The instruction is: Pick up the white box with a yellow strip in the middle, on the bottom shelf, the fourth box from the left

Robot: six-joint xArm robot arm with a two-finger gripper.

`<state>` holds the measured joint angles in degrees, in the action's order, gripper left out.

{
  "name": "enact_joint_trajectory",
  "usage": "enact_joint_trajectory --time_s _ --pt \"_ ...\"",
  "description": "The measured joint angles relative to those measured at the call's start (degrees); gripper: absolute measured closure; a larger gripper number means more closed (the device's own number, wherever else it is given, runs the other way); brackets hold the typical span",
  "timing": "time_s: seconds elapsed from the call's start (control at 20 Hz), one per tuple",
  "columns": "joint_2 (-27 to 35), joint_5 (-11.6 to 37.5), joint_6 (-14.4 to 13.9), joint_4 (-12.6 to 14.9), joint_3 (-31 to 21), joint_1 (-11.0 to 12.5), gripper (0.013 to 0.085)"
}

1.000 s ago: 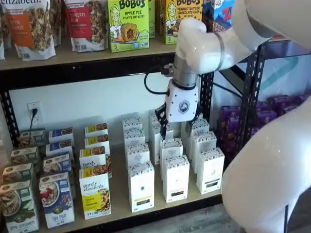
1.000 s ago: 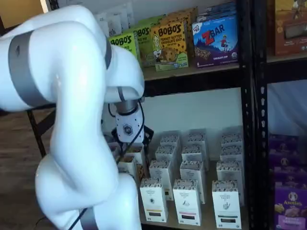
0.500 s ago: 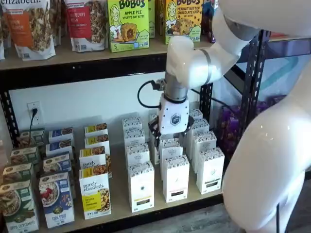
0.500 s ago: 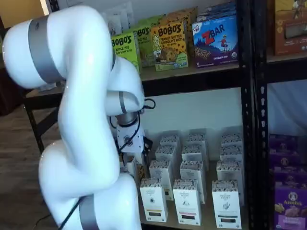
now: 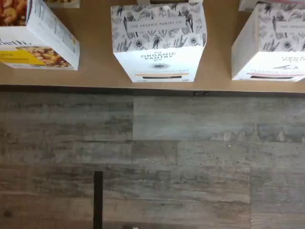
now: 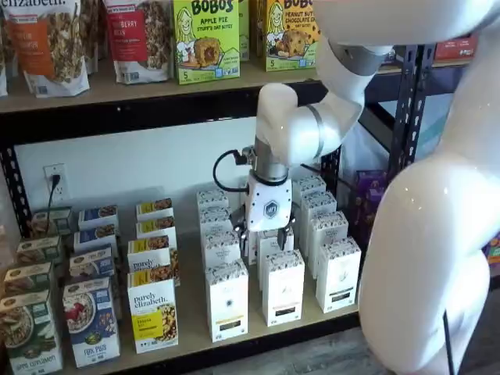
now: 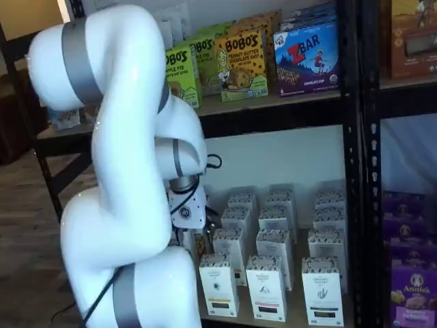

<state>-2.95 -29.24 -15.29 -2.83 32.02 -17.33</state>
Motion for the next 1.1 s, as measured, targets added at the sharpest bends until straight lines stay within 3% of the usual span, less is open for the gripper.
enact_joint_trajectory --time_s 0.35,0.55,0.85,1.0,1.1 --pt "6.03 3.62 -2.98 2.8 1.93 -0.58 0.013" --pt "10.0 6.79 -5.93 6.11 2.88 -0.54 0.013" --pt "15.62 11.65 -8.11 9.16 4.26 0.21 0.013" --pt "17.79 13.36 -10.19 11.78 5.05 0.7 0.013" --pt "19.89 14.91 -13.09 15.23 6.01 1.19 0.013"
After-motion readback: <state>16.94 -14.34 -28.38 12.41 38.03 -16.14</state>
